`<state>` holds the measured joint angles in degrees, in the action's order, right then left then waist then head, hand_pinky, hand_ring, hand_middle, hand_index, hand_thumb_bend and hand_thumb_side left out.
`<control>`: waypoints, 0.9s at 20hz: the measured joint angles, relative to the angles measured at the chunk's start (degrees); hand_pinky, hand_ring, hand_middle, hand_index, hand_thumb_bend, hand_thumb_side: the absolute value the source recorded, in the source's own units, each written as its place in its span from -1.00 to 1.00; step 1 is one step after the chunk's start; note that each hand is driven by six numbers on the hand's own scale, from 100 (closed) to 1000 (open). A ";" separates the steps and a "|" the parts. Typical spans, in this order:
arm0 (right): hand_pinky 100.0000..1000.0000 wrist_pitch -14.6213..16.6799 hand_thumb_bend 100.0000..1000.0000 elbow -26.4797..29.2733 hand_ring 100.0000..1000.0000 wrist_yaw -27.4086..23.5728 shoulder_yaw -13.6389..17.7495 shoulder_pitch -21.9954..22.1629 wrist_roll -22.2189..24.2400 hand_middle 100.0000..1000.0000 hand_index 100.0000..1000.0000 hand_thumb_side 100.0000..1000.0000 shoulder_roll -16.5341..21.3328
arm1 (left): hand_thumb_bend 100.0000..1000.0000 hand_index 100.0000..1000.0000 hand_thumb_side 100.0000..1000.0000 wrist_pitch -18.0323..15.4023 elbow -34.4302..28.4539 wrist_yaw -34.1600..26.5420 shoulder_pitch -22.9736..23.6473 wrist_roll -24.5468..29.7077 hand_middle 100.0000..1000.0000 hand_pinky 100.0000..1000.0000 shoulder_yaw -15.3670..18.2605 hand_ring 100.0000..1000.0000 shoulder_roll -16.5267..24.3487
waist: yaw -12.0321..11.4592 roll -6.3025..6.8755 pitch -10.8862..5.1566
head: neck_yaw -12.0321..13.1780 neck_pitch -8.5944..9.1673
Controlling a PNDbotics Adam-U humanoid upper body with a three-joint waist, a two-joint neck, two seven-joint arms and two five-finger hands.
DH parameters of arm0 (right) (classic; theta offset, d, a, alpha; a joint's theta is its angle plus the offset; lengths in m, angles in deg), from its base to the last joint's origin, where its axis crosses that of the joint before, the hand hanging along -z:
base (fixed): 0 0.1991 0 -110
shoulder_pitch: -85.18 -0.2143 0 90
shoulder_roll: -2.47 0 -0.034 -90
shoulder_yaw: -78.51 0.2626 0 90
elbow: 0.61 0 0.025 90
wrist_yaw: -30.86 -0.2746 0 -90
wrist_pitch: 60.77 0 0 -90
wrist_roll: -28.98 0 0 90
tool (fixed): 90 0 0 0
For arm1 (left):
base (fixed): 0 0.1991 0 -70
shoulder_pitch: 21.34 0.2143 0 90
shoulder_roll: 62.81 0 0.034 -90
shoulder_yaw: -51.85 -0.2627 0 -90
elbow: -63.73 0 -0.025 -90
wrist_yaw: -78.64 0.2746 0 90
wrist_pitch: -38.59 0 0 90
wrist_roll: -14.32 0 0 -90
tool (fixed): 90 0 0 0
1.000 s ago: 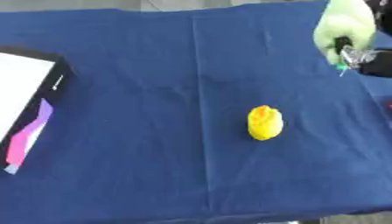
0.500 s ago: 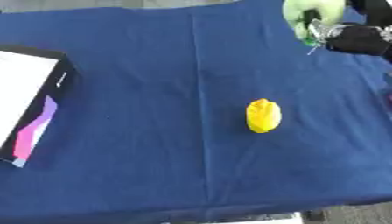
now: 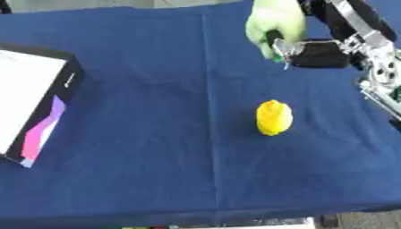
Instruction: Pick up the objects with one hand, pass them to the other hand, and then place them into the box on the other side of the table.
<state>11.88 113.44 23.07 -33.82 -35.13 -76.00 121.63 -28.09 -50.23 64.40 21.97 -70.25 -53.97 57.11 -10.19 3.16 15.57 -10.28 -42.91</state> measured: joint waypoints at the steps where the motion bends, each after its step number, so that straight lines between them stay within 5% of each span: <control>1: 0.59 -0.32 -1.00 0.00 -0.10 0.37 -0.51 -0.31 0.35 -0.57 -0.02 -1.00 -0.17 | -1.00 0.75 0.65 0.94 -0.01 0.37 -0.58 1.08 0.52 0.69 -0.84 0.48 0.00 | -0.23 0.08 0.00 | -0.19 0.12; 18: 0.60 -0.09 -1.00 0.00 -0.08 13.11 -7.14 -4.00 3.13 -0.55 -0.03 -1.00 -3.84 | -1.00 0.82 0.98 20.35 -0.28 6.85 -8.50 12.75 0.56 0.70 -16.72 0.53 -5.02 | -2.45 0.76 0.38 | -2.18 0.31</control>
<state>11.79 113.44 36.18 -40.96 -39.13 -72.87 117.79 -7.74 -50.52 71.25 13.47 -57.50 -70.69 52.09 -12.64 3.91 15.95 -12.46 -42.60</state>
